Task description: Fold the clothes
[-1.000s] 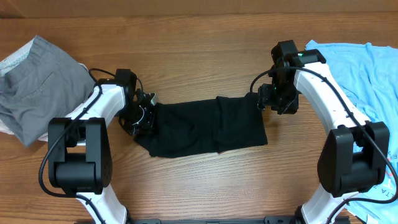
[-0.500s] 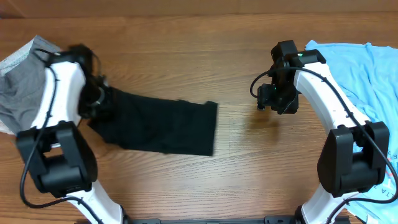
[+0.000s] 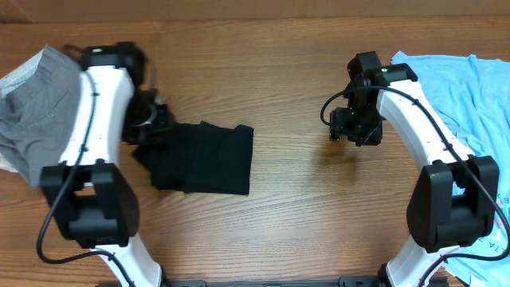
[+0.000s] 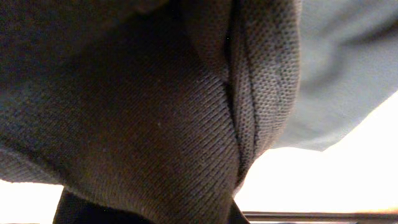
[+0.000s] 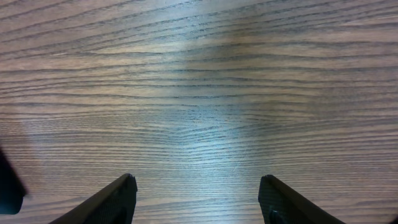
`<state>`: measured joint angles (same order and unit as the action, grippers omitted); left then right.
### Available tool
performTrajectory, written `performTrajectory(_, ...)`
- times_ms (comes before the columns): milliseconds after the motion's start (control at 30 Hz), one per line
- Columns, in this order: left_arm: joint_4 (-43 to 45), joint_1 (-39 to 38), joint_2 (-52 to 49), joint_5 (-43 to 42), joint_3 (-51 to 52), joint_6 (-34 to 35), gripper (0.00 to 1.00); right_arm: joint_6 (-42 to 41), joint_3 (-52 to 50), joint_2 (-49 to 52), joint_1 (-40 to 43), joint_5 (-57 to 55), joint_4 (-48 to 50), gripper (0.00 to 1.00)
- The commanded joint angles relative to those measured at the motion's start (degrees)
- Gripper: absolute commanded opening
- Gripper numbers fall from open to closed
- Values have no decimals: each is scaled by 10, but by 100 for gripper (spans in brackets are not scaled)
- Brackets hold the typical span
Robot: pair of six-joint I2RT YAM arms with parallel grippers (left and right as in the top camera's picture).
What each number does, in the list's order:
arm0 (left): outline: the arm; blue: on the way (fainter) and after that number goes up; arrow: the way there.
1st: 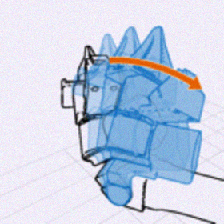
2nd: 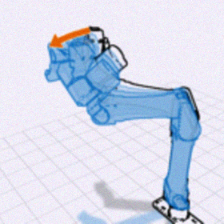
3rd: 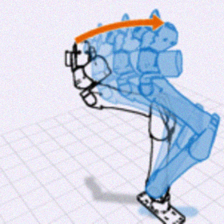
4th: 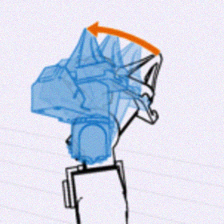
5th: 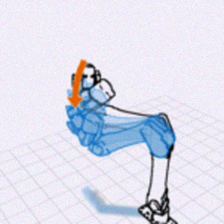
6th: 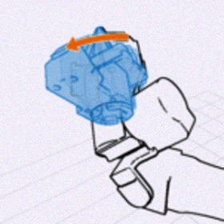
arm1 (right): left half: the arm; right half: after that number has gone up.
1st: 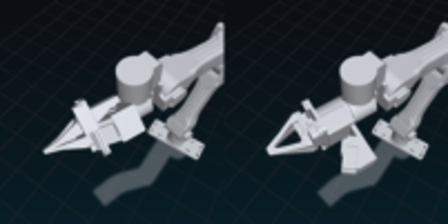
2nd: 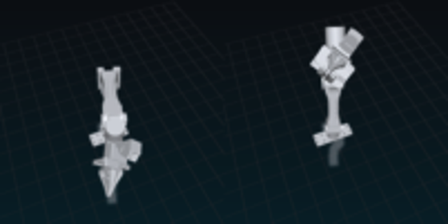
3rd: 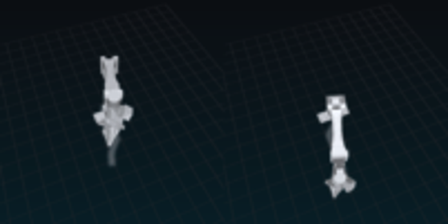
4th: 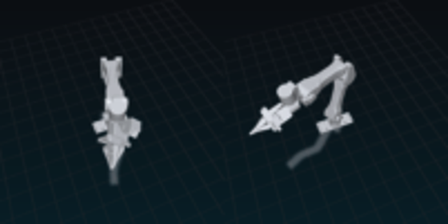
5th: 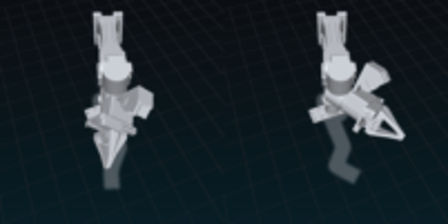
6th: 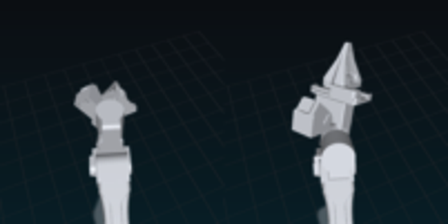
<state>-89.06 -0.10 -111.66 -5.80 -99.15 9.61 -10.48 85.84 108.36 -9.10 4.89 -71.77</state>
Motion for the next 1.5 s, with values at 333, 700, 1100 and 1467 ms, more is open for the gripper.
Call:
performTrajectory(333, 52, -220, -5, 25, -3, 63, 19, 5, -1, -16, -2, -5, -3, 67)
performTrajectory(700, 58, -243, -5, 27, -3, 79, 34, 5, -1, -16, -2, -3, -8, 67)
performTrajectory(1100, 77, -119, 84, 25, -33, 90, 35, 214, -1, -16, -20, 302, -4, 65)
performTrajectory(1467, 67, 3, 45, -31, -20, 45, 66, 133, -1, -16, -234, 229, 120, 66)
